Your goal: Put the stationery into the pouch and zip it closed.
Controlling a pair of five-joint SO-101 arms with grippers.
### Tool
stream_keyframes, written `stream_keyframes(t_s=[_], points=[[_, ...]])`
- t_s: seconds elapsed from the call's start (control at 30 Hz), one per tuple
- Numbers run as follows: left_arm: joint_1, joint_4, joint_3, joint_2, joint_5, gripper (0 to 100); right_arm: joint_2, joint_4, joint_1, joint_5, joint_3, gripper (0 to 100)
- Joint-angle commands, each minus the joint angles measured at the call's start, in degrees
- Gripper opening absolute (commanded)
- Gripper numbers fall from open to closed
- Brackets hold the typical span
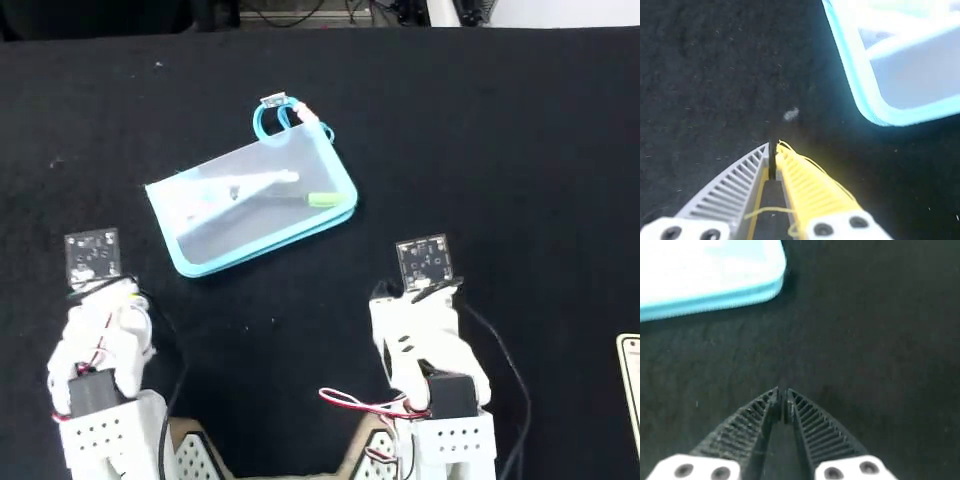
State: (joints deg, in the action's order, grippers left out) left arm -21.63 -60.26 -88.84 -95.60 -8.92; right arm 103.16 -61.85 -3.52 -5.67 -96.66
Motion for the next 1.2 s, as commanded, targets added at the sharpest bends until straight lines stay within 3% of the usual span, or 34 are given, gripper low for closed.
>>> stream_keyframes(t_s=[0.0, 0.2, 0.47, 1.17], points=[[1.71, 0.18, -5.32, -8.44, -0.26, 3, 5.49, -5.19, 0.70, 0.53, 0.22, 1.5], [1.10, -0.62, -8.48, -8.44, -0.35, 3, 5.49, -13.10, 0.79, 0.53, 0.22, 1.4], [1.19, -12.84, -8.48, -8.79, -0.35, 3, 5.49, -13.19, 0.79, 0.62, 0.22, 1.2], [1.71, -12.48, -8.48, -8.79, -0.18, 3, 5.49, -13.19, 0.88, 0.62, 0.13, 1.2]])
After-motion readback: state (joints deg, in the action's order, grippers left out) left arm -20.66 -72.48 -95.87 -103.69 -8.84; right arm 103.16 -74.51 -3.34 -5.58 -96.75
